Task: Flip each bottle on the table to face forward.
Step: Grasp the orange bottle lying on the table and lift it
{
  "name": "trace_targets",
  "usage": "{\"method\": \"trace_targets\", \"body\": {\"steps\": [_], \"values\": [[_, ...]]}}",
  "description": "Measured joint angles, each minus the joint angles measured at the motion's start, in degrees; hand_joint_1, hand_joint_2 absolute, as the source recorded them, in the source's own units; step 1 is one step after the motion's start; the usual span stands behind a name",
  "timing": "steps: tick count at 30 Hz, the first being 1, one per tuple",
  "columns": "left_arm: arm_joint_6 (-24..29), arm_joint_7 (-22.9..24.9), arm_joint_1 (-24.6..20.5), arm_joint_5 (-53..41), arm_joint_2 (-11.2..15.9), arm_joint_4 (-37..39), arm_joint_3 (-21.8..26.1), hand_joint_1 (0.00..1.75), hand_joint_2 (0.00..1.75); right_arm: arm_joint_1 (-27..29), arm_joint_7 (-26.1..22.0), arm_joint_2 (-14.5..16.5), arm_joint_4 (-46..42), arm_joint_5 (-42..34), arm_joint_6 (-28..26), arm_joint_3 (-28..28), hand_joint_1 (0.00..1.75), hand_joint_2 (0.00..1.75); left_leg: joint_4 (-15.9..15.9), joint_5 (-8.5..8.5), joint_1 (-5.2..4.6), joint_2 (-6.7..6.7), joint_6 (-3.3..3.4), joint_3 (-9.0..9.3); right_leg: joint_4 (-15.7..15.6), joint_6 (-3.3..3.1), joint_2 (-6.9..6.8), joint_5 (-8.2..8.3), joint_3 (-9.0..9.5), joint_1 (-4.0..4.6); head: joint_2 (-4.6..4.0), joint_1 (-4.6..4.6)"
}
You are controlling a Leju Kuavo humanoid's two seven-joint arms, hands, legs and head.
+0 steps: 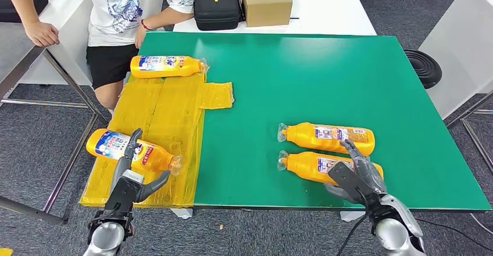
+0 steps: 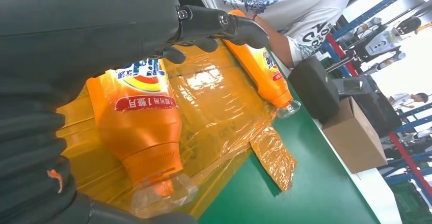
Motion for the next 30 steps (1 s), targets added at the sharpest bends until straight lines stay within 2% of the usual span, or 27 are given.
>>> {"method": "trace_targets", "body": {"steps": [9,30], "values": [[0.3,0.0,0.0,0.9,0.0,0.4,0.0,0.00,1.75,-2.2,0.3,-3.0,3.3,-1.0,0.8,-0.3,0.00,1.75,0.0,0.00,0.01,0.00,0.00,0.00,0.0,0.00,0.00,0.00,0.00,0.01,0.00,-0.01],[1.0,4.4,0.2,0.8,0.0,0.9,0.0,0.00,1.75,-3.4,1.0,-4.2,5.5,-0.3,2.2,0.7,0.00,1.75,0.0,0.00,0.01,-0.01,0.00,-0.01,0.0,0.00,0.00,0.00,0.00,0.01,0.00,-0.02]]}}
